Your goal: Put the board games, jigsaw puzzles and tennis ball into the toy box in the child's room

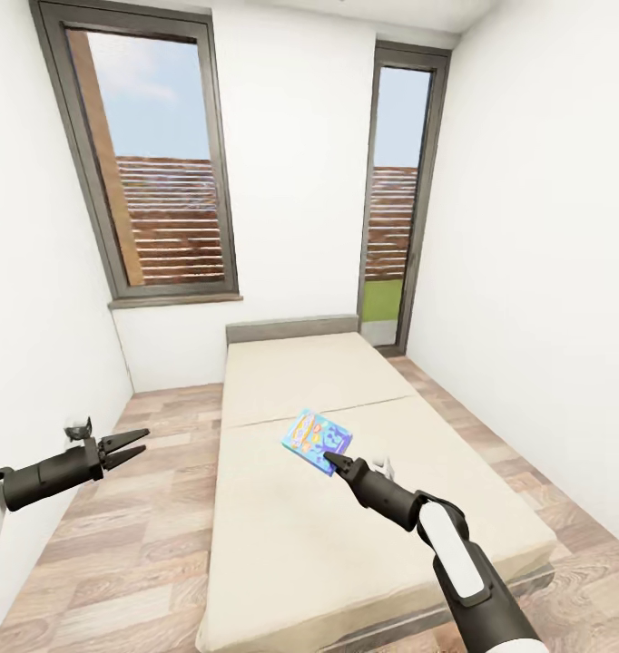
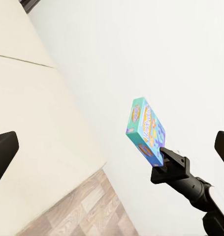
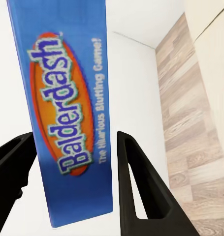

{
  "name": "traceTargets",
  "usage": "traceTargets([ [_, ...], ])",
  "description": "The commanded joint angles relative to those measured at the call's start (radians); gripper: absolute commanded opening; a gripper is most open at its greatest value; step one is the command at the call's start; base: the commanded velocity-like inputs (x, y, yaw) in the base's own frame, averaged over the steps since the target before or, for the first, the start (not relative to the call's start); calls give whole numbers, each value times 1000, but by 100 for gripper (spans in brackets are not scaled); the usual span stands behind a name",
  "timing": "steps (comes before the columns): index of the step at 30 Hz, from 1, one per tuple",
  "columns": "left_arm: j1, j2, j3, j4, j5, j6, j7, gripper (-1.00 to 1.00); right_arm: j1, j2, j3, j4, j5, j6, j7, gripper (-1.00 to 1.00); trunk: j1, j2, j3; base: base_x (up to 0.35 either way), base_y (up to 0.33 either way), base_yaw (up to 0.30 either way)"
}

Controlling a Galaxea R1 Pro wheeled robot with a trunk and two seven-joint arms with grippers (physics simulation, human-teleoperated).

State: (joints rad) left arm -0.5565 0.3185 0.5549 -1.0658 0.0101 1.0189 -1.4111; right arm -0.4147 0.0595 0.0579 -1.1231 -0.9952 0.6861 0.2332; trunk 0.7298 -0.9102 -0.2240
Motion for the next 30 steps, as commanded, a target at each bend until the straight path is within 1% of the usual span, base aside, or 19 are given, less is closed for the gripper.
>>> traceTargets([
  [1, 0, -1, -2, 0, 1, 10, -2, 100, -1, 0, -1, 0, -2, 4, 2, -100, -4, 6, 2, 0, 0, -280],
  [2, 0, -1, -10, 0, 1, 10, -1, 100, -1, 0, -1, 0, -3, 4, 2, -100, -8, 13, 5, 0, 0, -280],
  [7, 0, -2, -83, 0, -1, 11, -1, 100, -1, -1, -3, 0, -3, 5, 3, -100, -27, 48, 21, 0, 0, -280],
  [9, 0, -2, -99, 0, -1, 13, -2, 100, -1, -11, -3, 0, -4, 5, 3, -100, -34, 62, 27, 0, 0, -280],
  [14, 0, 1, -107, 4, 0, 13, -2, 100, -1, -30, -3, 0, -9, 5, 3, -100, -54, 97, 43, 0, 0, -280],
  [25, -1, 4, -104, 9, -1, 15, -3, 100, -1, -35, -4, 1, -10, 5, 4, -100, -96, 174, 77, 0, 0, -279],
  [30, -2, 2, -108, 9, 2, 18, -3, 100, -2, -43, -26, 1, -12, 7, 5, -100, -115, 209, 93, 0, 0, -279],
])
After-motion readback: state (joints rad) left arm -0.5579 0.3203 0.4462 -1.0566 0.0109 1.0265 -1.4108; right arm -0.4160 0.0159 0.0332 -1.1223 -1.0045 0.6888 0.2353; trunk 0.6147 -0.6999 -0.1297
